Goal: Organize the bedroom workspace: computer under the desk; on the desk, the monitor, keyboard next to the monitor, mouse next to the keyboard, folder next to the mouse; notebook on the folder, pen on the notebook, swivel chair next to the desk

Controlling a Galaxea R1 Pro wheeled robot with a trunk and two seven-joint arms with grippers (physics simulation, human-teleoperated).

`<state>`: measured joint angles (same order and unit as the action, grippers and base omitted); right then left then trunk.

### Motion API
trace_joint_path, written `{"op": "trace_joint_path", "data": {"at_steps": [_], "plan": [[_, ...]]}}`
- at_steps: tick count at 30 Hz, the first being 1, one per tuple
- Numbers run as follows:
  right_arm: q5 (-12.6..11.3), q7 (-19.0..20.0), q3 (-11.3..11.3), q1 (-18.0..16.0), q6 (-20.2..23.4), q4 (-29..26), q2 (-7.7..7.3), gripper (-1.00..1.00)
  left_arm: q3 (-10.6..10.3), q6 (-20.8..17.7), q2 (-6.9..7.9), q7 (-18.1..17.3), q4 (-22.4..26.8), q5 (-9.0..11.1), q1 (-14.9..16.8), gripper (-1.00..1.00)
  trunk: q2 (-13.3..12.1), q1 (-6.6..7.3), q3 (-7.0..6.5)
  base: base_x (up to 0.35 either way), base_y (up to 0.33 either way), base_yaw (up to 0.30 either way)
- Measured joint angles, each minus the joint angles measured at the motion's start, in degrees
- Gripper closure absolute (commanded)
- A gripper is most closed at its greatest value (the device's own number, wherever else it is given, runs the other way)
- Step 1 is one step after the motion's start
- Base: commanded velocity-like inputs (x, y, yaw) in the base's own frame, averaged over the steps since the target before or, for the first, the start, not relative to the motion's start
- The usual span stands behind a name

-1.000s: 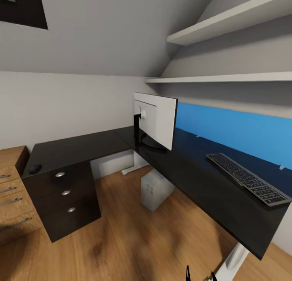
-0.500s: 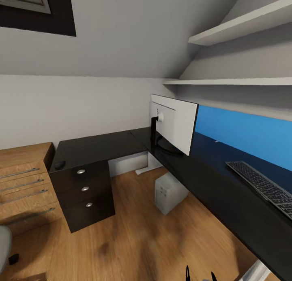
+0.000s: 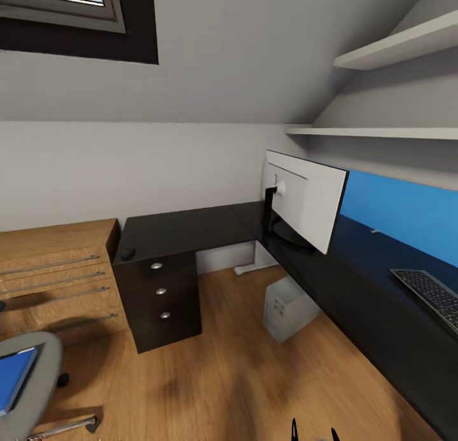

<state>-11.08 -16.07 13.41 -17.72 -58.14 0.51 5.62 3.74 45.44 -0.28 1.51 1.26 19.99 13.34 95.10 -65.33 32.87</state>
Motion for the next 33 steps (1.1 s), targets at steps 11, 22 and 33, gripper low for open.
{"op": "trace_joint_path", "data": {"at_steps": [11,22,33], "plan": [[0.0,0.0,-0.1,-0.1,8.0,-4.2,-0.30,-1.00,-0.1,4.7,-0.14,-0.1,0.0,0.0,-4.2,-1.00,-4.4,2.42,-1.47,0.000,0.000,0.239],[-0.3,0.0,-0.2,-0.1,8.2,-0.3,-0.68,-1.00,-0.2,8.6,-0.31,-0.2,0.0,0.0,-4.8,-1.00,-8.8,4.83,-3.66,0.000,0.000,0.113],[-0.4,0.0,-0.3,0.6,8.0,0.6,-1.87,-1.00,-0.2,8.7,-0.29,-0.1,0.0,0.0,-4.8,-1.00,-13.2,7.25,-6.51,0.000,0.000,0.011]]}}
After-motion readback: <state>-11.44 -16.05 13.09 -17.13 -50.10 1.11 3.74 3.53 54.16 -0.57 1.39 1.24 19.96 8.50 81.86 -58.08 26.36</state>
